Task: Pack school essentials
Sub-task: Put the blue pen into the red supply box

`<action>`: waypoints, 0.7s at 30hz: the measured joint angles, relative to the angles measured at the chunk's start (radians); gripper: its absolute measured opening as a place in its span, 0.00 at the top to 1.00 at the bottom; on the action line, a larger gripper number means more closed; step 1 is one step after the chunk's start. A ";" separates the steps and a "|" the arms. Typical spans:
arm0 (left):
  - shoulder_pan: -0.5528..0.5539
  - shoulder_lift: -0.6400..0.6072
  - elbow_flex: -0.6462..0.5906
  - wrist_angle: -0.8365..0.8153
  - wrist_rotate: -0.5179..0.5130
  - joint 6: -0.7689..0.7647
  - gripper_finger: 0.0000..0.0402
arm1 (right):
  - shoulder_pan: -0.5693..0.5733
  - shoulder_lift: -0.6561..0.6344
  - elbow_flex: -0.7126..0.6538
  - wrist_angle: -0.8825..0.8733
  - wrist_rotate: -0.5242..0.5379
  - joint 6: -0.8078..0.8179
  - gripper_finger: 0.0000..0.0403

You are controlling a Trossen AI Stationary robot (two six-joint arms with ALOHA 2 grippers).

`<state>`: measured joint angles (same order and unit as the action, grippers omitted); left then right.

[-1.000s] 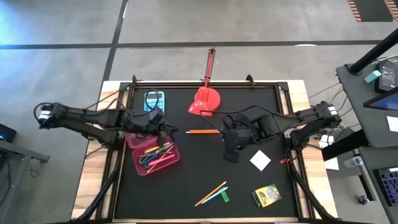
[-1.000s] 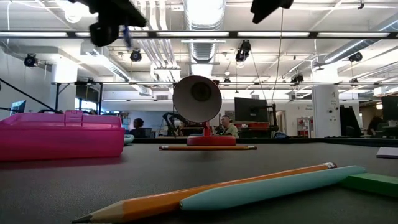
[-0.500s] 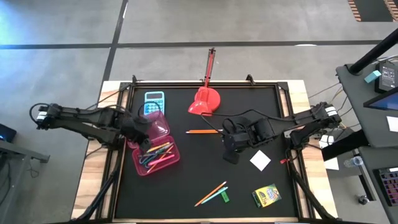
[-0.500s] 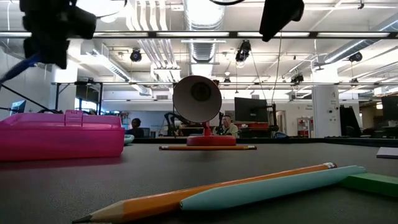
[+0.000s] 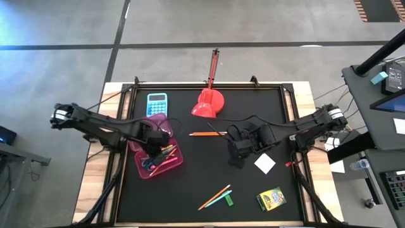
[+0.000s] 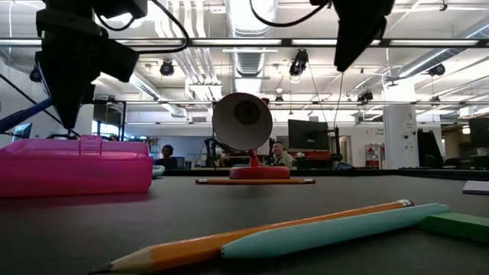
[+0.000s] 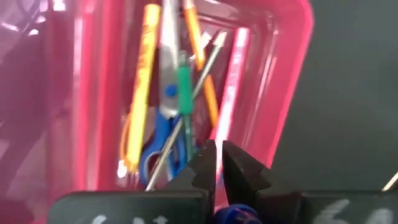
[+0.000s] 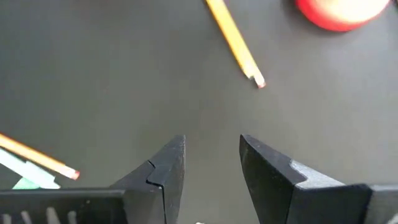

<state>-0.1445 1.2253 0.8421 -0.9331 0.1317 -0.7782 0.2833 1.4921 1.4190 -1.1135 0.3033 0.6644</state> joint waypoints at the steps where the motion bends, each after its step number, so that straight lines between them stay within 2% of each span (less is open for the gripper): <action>1: -0.005 0.012 0.000 0.016 0.004 0.003 1.00 | 0.008 0.000 -0.009 0.006 -0.011 0.005 0.65; 15: -0.021 0.106 0.000 0.107 -0.015 0.030 0.99 | 0.111 0.001 -0.119 0.295 -0.012 0.036 0.69; 21: -0.022 0.141 0.000 0.142 -0.017 0.029 0.90 | 0.111 0.000 -0.120 0.314 0.063 0.035 0.69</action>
<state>-0.1661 1.3663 0.8421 -0.7907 0.1150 -0.7494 0.3946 1.4925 1.2995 -0.7998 0.3660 0.6991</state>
